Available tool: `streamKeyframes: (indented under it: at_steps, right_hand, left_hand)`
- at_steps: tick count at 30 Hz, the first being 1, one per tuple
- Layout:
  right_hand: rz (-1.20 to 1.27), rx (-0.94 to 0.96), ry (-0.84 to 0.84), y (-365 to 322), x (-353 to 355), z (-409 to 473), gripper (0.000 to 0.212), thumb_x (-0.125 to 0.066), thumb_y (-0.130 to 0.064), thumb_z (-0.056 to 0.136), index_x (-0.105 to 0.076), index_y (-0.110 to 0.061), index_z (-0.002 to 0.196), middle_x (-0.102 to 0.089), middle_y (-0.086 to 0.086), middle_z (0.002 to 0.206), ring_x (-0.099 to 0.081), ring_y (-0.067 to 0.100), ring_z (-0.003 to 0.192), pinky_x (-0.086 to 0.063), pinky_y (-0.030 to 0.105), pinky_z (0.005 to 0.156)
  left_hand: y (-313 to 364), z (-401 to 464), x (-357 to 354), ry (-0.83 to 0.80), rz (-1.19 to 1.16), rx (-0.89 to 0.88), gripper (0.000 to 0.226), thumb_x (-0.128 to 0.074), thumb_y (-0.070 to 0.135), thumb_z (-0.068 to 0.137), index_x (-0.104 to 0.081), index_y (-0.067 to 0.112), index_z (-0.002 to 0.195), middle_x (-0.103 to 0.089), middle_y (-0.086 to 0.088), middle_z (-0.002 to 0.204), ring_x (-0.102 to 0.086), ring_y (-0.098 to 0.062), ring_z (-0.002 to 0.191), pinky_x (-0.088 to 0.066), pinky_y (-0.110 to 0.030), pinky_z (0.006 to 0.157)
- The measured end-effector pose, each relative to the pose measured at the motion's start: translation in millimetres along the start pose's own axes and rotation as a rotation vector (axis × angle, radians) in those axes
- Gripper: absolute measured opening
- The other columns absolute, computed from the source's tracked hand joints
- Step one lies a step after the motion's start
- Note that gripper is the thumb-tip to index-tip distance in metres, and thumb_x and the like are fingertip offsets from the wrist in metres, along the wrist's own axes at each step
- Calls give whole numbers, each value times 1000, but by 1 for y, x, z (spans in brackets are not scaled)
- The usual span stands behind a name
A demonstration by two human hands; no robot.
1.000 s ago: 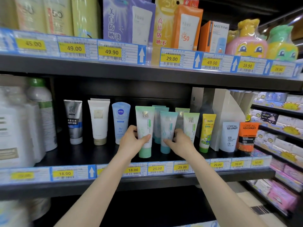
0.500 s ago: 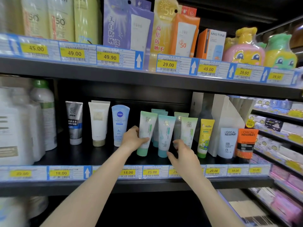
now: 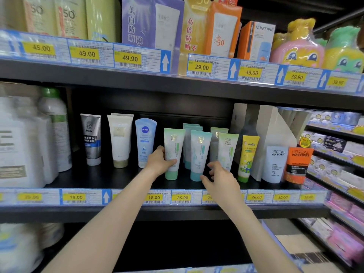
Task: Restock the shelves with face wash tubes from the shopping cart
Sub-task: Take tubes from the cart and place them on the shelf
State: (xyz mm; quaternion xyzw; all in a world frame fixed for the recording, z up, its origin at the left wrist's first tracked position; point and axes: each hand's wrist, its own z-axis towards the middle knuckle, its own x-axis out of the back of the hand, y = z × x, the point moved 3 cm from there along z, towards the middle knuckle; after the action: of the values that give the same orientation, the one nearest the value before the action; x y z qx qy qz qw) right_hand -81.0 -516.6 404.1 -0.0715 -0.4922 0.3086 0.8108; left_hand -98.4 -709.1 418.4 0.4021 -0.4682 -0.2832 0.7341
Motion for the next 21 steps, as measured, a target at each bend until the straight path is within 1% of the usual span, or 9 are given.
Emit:
streamKeyframes:
  at_steps: [7, 10, 12, 14, 16, 18, 21]
  right_hand:
    - [9, -1, -13, -3, 2, -2, 40, -54, -33, 92, -44, -16, 127, -62, 3, 109, -60, 19, 96, -42, 24, 67]
    - [27, -5, -14, -3, 4, -3, 38, -55, -31, 92, -45, -15, 125, -62, 4, 110, -60, 19, 97, -41, 23, 67]
    - [47, -5, -10, -3, 5, -3, 36, -56, -29, 92, -47, -14, 123, -62, 4, 110, -60, 20, 97, -41, 23, 67]
    - [57, -11, 0, -2, 7, -3, 35, -57, -26, 91, -48, -14, 123, -62, 4, 112, -60, 20, 97, -41, 24, 69]
    - [39, -14, 9, 1, 11, -3, 35, -56, -26, 92, -48, -14, 124, -62, 4, 115, -59, 22, 101, -46, 28, 75]
    - [-7, -12, 8, 7, 18, -3, 37, -55, -27, 92, -48, -14, 126, -60, 4, 119, -58, 24, 105, -48, 32, 78]
    - [-122, -5, 10, 19, 34, -8, 35, -53, -28, 93, -48, -14, 125, -59, 5, 117, -58, 25, 104, -47, 34, 74]
  left_hand:
    - [3, -3, 1, -6, 52, 11, 40, -66, 14, 85, -45, 5, 119, -55, -14, 126, -54, -28, 116, -48, -41, 97]
    - [5, -3, 4, -32, 151, 28, 46, -66, 18, 85, -43, 4, 123, -54, -14, 130, -52, -28, 119, -46, -36, 96]
    - [7, -5, 7, -52, 230, 51, 55, -67, 24, 85, -39, 2, 127, -52, -14, 131, -51, -28, 119, -44, -35, 93]
    - [12, -11, 12, -24, 342, 48, 58, -65, 30, 86, -37, 2, 130, -52, -15, 129, -52, -29, 116, -44, -35, 89]
    - [20, -20, 17, 36, 499, 5, 49, -59, 34, 89, -40, 6, 124, -56, -13, 121, -56, -28, 107, -46, -37, 82]
    - [33, -32, 18, 74, 671, -91, 38, -53, 35, 92, -44, 8, 116, -58, -11, 113, -57, -28, 100, -45, -35, 74]
    - [58, -51, 5, 97, 804, -317, 31, -50, 32, 93, -48, 8, 113, -58, -11, 112, -57, -29, 100, -46, -36, 74]
